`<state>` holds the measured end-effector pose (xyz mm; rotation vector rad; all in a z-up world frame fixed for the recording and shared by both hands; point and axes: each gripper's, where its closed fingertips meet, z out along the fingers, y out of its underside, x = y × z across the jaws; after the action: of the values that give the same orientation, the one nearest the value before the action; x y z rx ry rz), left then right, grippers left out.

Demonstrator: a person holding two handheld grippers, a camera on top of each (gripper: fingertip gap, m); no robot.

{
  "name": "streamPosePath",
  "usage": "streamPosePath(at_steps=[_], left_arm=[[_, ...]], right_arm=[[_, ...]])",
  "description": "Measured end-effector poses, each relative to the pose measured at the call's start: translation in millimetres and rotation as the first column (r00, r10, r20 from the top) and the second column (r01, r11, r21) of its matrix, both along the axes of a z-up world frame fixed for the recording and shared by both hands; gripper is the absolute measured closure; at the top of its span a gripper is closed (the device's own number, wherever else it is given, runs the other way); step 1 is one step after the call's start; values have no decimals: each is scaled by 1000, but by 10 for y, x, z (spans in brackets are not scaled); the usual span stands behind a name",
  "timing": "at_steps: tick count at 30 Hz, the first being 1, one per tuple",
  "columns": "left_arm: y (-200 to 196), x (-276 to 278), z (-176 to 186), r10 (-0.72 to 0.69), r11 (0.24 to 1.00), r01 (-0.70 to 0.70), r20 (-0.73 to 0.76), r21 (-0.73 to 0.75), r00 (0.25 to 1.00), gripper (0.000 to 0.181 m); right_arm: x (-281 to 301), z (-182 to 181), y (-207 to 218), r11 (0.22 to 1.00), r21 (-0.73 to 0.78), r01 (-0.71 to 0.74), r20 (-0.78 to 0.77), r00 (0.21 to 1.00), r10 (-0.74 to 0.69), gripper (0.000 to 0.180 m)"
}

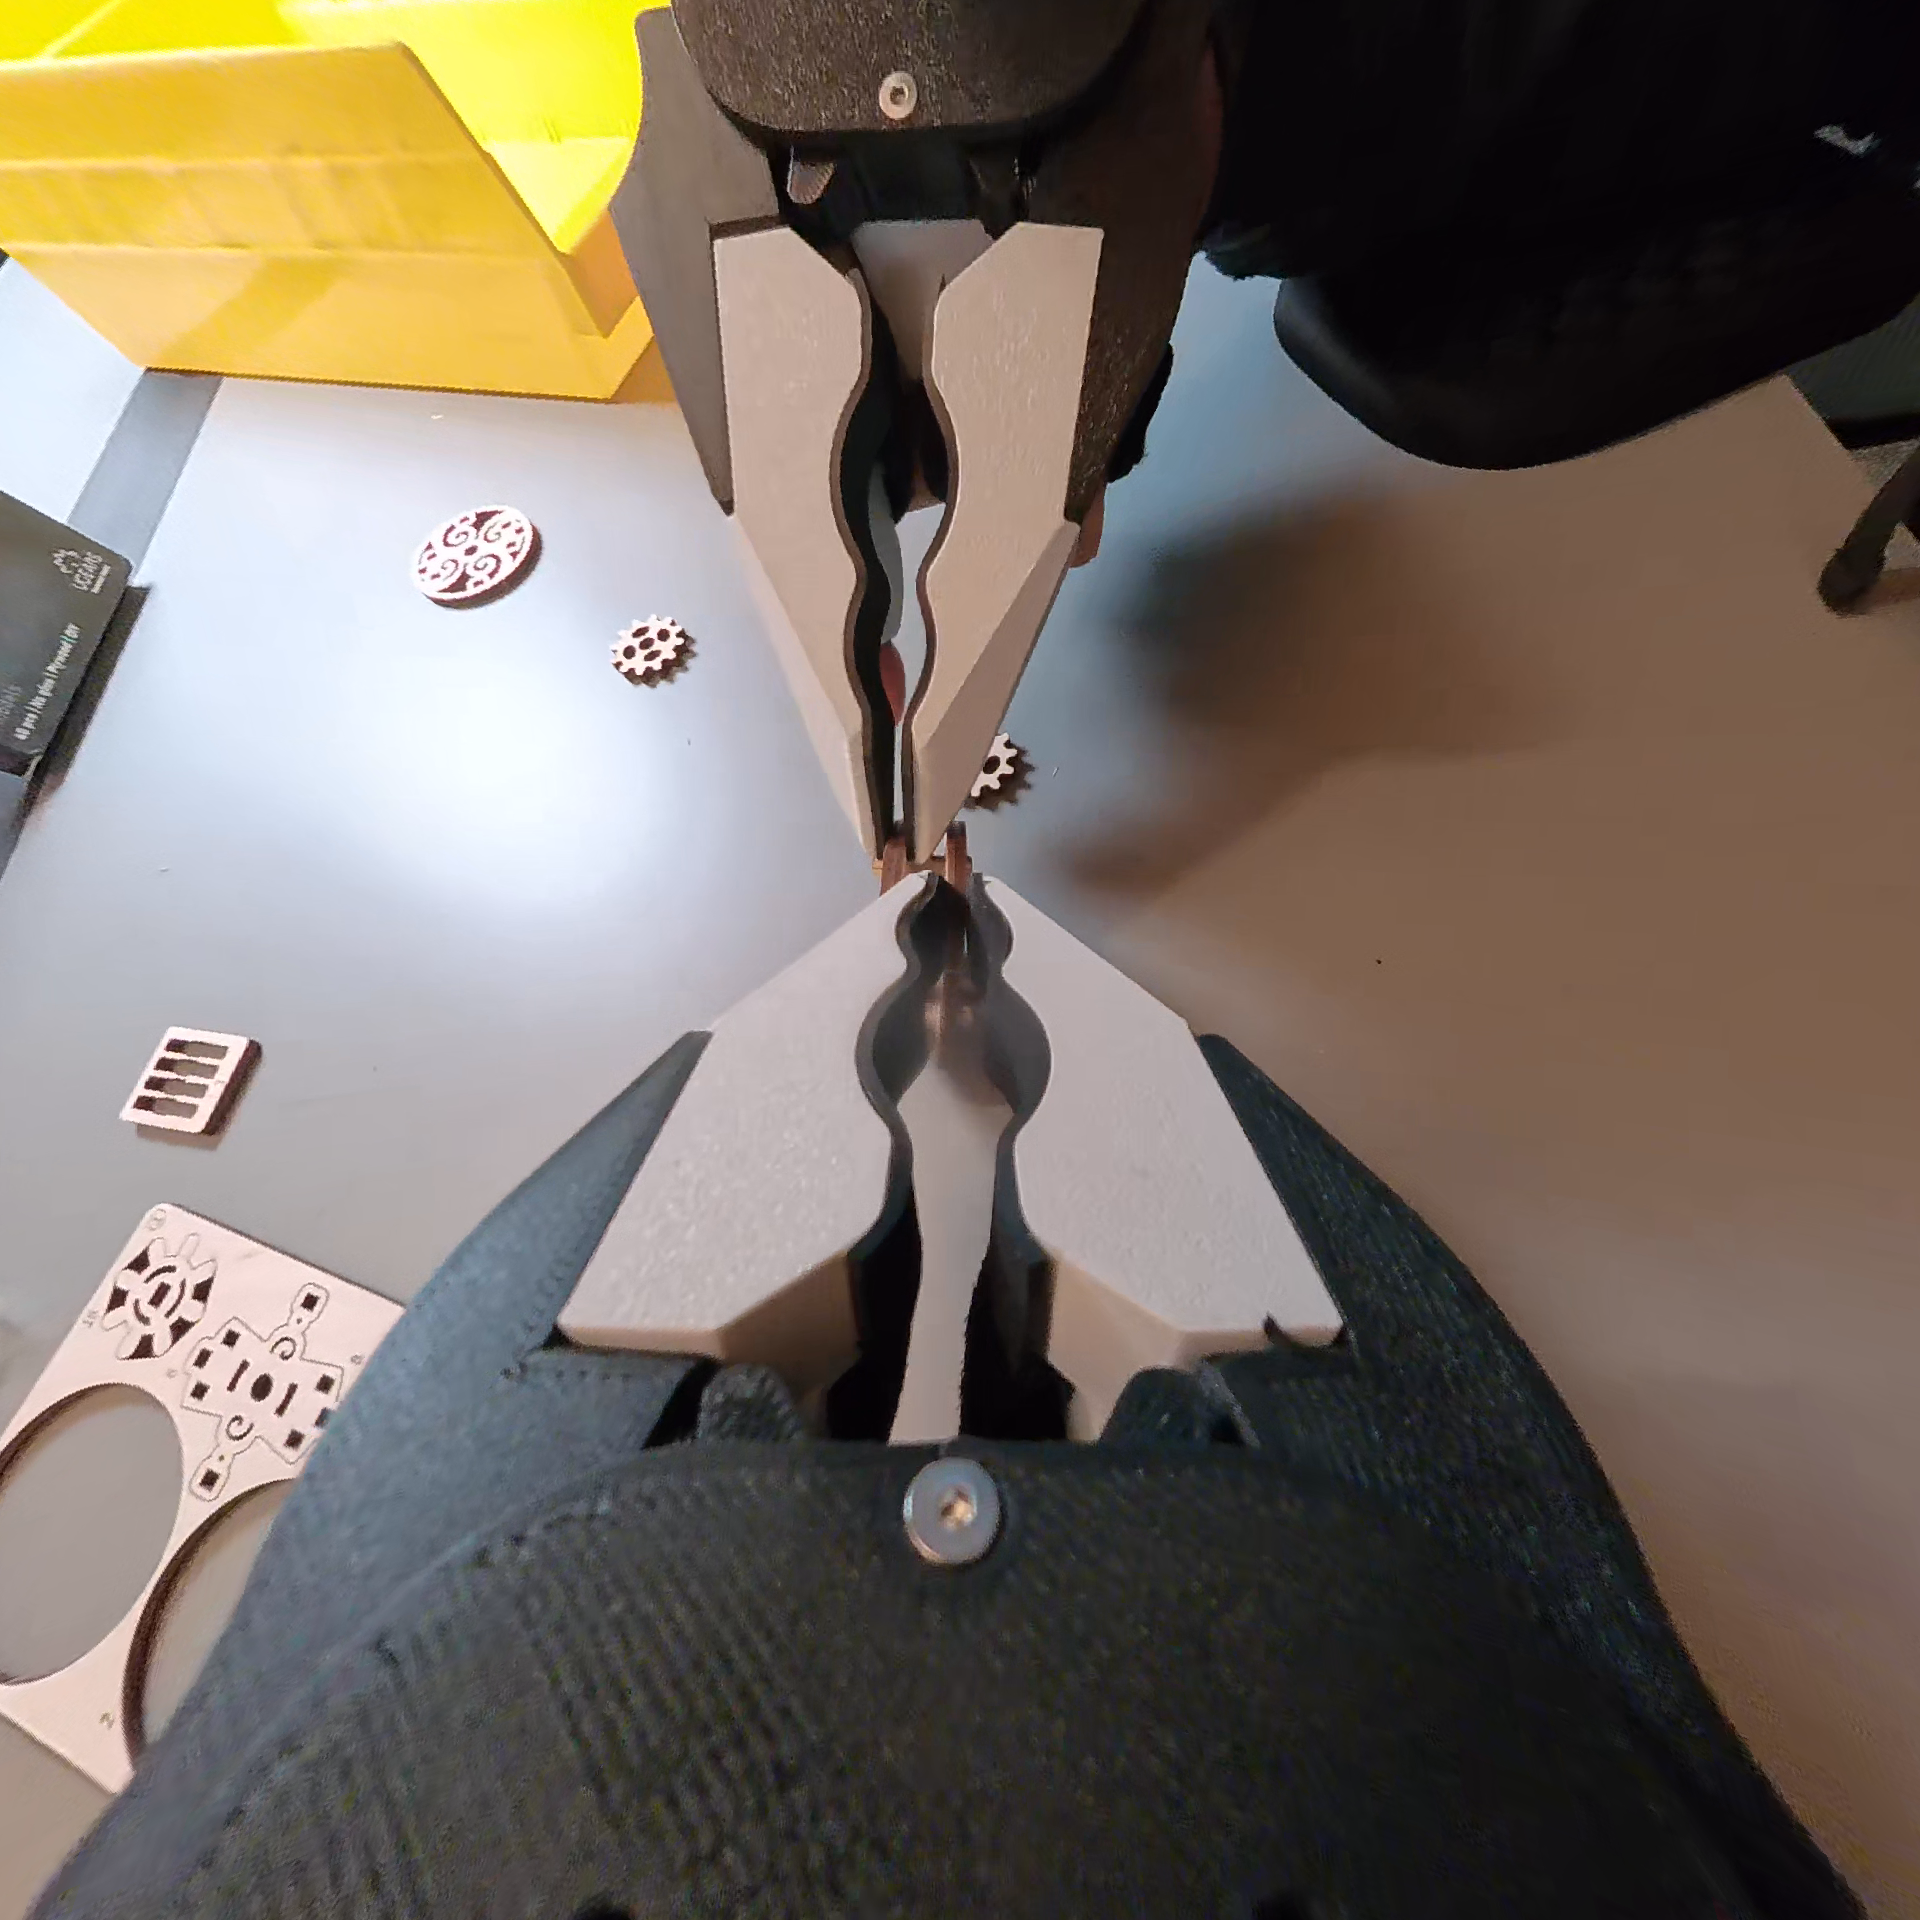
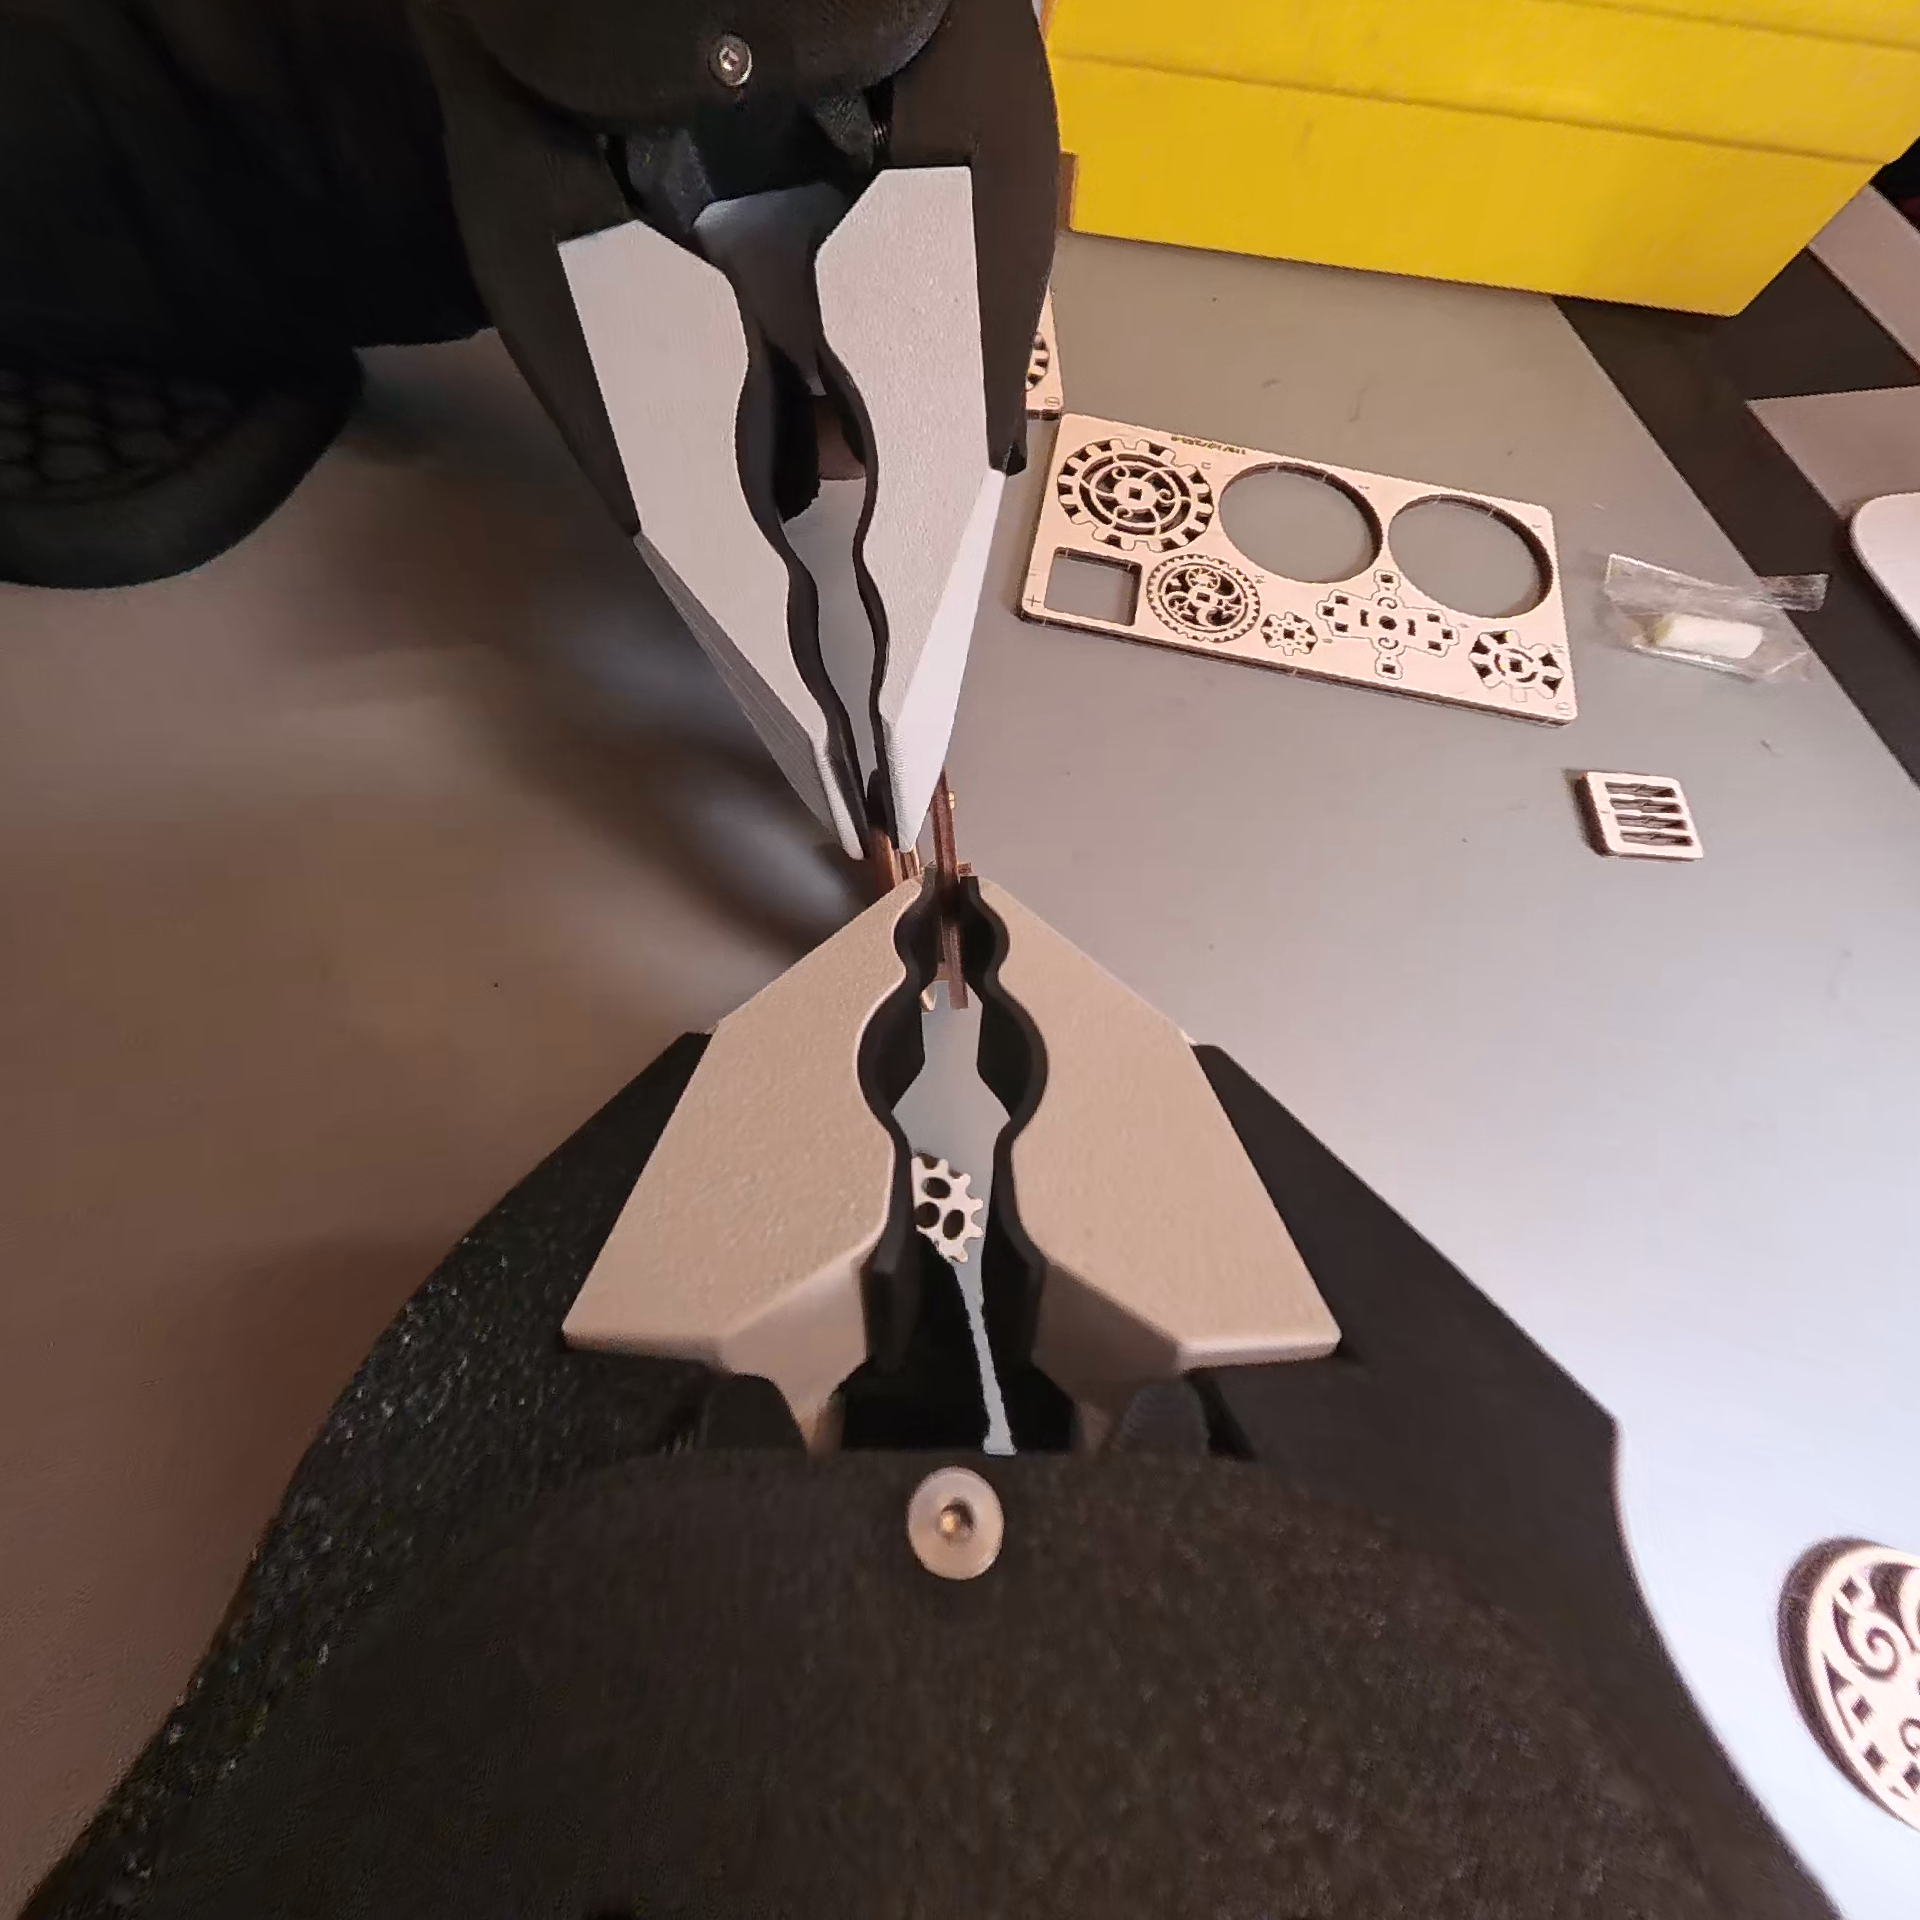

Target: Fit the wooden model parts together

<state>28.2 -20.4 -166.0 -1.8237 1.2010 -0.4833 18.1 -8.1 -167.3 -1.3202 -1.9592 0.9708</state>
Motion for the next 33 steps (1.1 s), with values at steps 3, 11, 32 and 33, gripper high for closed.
streamPosePath(at_steps=[3,11,32,33], left_arm=[[-15,5,3,-10,1000,11,21,-25,1000,180],[-150,79,7,-85,996,84,32,23,996,179],[-258,84,6,-149,985,150,-18,87,989,179],[-252,82,7,-144,986,145,-12,83,989,179]], right_arm=[[2,-3,-11,1000,-25,-9,1,1000,9,179],[105,-20,-80,998,-7,-61,5,998,61,163],[134,-37,-261,973,123,-195,-35,979,201,178],[128,-36,-255,976,114,-188,-39,980,193,178]])
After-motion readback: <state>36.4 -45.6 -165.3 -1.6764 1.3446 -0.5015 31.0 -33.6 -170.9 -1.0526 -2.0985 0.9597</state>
